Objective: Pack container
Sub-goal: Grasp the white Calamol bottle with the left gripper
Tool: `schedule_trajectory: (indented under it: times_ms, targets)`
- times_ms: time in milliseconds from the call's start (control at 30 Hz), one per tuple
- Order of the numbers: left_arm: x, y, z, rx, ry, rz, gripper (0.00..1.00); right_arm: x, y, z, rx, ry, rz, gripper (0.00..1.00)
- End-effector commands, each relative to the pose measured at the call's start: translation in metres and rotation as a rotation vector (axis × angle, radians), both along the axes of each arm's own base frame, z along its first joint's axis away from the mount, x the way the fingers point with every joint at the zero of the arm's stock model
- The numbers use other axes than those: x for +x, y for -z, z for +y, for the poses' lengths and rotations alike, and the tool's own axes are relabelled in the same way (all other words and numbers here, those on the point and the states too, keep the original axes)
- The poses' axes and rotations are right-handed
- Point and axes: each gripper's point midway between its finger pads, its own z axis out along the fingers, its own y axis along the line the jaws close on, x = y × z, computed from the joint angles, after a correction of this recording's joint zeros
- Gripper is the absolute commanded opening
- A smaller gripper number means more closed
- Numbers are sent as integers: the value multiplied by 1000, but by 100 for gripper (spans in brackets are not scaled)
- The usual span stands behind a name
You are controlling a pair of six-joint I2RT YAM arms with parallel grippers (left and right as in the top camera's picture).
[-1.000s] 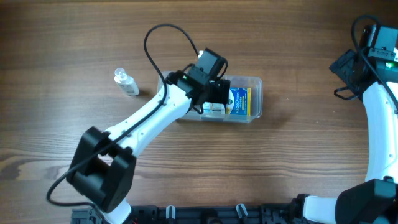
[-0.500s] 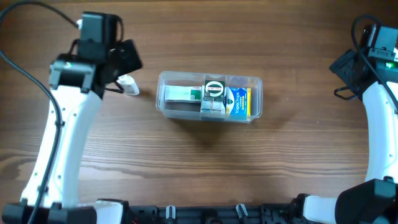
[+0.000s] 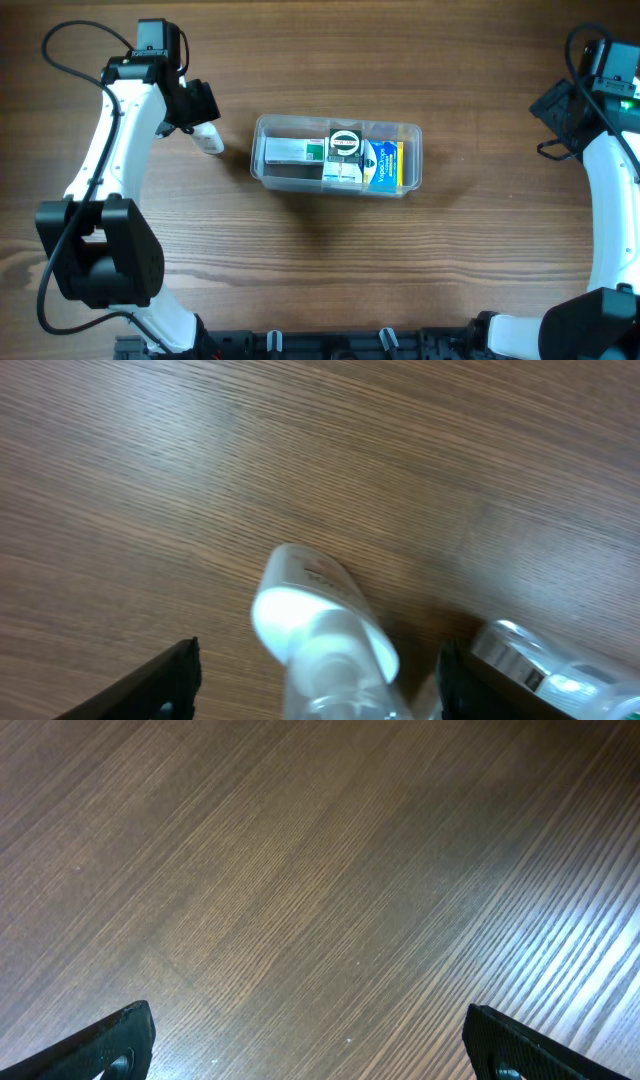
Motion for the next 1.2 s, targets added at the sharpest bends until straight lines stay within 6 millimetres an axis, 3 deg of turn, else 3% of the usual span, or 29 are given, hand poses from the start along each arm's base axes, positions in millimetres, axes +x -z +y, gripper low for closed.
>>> schedule_trajectory:
  times_ms: [0, 67, 367, 600, 700, 867, 1033, 1167]
  targets:
    - [-1, 2, -5, -31, 32, 6, 58, 3, 1, 1, 15, 11, -9, 100]
    - [-3, 2, -5, -31, 32, 17, 46, 3, 1, 1, 15, 11, -9, 100]
    - [-14, -4, 0, -4, 25, 38, 18, 3, 1, 1, 15, 11, -9, 100]
    - [-37, -76, 1, 37, 42, -104, 8, 3, 1, 1, 15, 11, -9, 100]
    - [-64, -119, -18, 40, 94, -189, 5, 3, 1, 1, 15, 11, -9, 100]
    - [-106, -170, -60, 14, 231, -323, 4, 3, 1, 1, 15, 11, -9, 100]
    - [-136, -182, -111, -43, 375, -347, 4, 3, 1, 1, 15, 11, -9, 100]
    - [-141, -162, -154, -40, 511, -282, 4, 3, 1, 1, 15, 11, -9, 100]
